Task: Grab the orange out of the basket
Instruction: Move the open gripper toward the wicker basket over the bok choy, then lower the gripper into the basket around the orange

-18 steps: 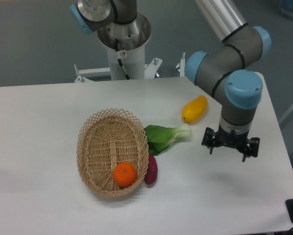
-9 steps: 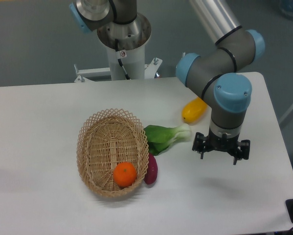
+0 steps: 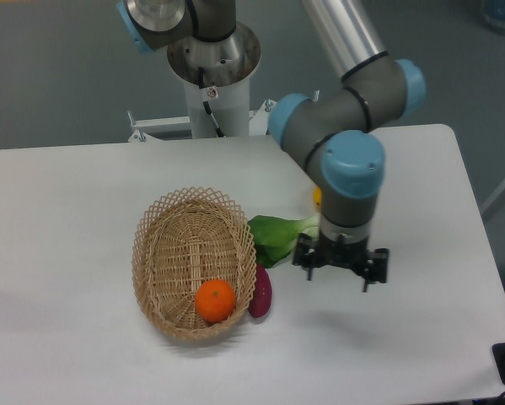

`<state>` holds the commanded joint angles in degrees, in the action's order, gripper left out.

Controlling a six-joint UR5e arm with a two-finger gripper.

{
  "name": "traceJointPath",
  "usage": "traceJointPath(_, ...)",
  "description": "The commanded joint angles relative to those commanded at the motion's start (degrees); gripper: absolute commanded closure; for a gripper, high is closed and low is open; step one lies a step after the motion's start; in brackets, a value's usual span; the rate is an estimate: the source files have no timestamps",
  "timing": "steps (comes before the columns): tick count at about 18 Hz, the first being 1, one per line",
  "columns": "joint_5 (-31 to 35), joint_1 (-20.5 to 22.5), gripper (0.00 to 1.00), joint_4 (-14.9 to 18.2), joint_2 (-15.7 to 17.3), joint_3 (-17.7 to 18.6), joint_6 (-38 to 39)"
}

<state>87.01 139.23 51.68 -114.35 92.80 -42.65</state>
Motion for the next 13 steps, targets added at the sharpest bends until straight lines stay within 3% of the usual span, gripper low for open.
traceJointPath(5,0.4,-5.1,0.00,0.0,0.1,3.8,0.6)
traceJointPath(13,0.3,-7.7,0.00,0.0,-0.1,4.0,3.5)
